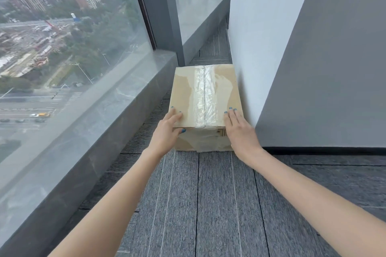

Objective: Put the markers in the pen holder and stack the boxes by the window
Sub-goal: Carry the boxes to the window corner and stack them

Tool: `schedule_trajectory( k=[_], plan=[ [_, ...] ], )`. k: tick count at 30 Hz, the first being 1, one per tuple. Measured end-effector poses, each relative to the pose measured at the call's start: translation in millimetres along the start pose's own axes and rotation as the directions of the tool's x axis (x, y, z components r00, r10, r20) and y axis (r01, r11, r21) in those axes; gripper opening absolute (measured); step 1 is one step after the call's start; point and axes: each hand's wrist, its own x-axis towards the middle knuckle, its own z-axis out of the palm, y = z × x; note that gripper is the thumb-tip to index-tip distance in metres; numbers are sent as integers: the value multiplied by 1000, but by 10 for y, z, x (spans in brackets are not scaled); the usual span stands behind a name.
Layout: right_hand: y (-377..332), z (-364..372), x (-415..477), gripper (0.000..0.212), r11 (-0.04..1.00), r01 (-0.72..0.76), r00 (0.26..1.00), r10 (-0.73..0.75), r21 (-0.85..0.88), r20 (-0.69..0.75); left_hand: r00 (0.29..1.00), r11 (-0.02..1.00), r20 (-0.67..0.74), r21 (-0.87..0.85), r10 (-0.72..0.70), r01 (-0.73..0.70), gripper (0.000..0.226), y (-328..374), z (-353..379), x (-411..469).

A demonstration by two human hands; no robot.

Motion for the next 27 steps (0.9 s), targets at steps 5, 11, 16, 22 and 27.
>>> schedule_trajectory(
  k=[5, 11, 16, 22, 27],
  plan=[
    [32, 165, 427, 71, 987, -45, 999, 46, -156, 6, 1000, 1000, 21, -4, 20, -20, 57, -12, 89, 433],
    [139, 321, 823, 64, 976, -91, 993, 74, -195, -94, 999, 996, 2, 74, 40, -40, 53, 6, 172, 848],
    [188, 387, 1100, 58, 970, -124, 982, 89, -209, -168, 996, 952, -34, 299, 77, -63, 50, 20, 215, 1143],
    [257, 473, 1402, 59, 963, -183, 965, 137, -196, -225, 990, 863, -32, 494, 138, -105, 51, -20, 279, 1453],
    [333, 423, 1554, 57, 966, -182, 970, 146, -183, -195, 994, 854, 21, 510, 106, -102, 51, -5, 234, 1662]
  ],
)
